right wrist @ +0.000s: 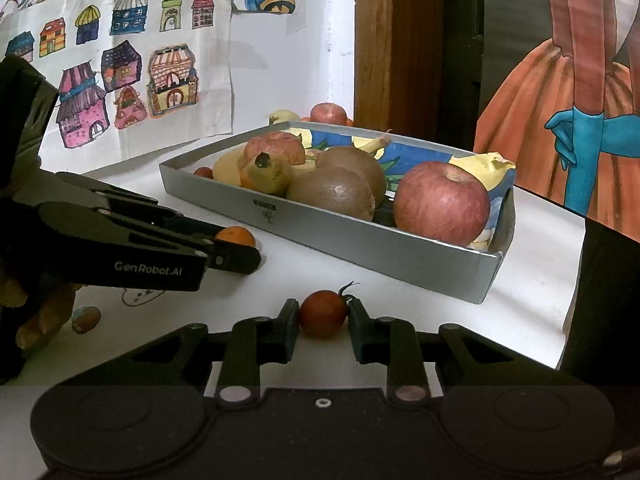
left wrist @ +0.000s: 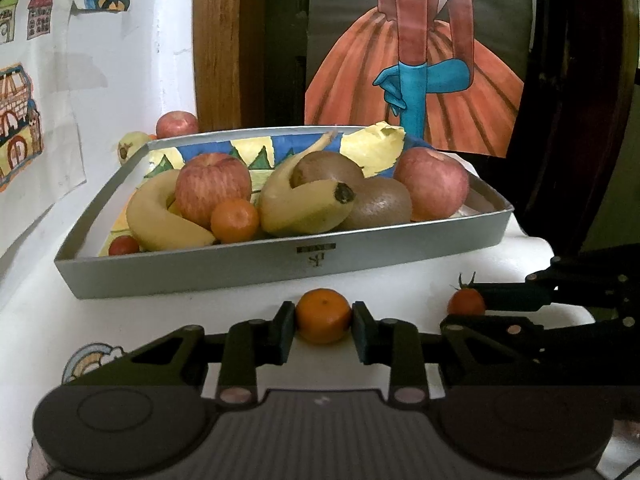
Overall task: Organize fruits
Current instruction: 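Close the left tool on the tangerine while the right tool closes on the cherry tomato, then carry the tangerine and cherry tomato over the silver tray with both tools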
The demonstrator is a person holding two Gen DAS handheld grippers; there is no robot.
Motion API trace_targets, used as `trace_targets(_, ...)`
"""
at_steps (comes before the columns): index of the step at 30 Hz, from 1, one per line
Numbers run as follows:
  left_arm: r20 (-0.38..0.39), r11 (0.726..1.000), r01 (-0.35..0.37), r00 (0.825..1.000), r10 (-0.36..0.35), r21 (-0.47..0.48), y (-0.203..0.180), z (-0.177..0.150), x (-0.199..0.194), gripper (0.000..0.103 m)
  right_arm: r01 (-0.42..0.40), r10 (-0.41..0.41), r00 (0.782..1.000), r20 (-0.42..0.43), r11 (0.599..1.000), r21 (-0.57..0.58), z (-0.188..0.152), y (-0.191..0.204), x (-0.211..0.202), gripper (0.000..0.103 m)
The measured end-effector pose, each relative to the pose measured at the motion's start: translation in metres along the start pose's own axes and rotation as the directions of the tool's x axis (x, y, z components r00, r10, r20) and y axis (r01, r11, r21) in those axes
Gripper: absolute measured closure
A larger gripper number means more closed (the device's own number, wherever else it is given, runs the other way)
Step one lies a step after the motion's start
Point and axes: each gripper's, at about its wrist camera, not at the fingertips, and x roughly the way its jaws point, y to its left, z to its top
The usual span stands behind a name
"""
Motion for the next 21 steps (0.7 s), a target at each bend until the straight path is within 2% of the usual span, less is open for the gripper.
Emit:
trace_targets(9, -0.009, 1.000, -0.010, 1.000, 0.010, -0.002, -0.010, -0.005, -0.014, 0.070, -0.002, 0.002, 1.000, 0.000, 1.000, 0.016, -0.006, 0.005, -0.014, 0.075)
trace_targets(21, 0.033, 1.000, -0.005, 0.999, 0.005, -0.007, -0.015, -0.001, -0.039, 0.070, -0.007, 0.006, 0.999, 0.039, 1.000, 0.014, -0.002, 0.016, -0.035, 0.075)
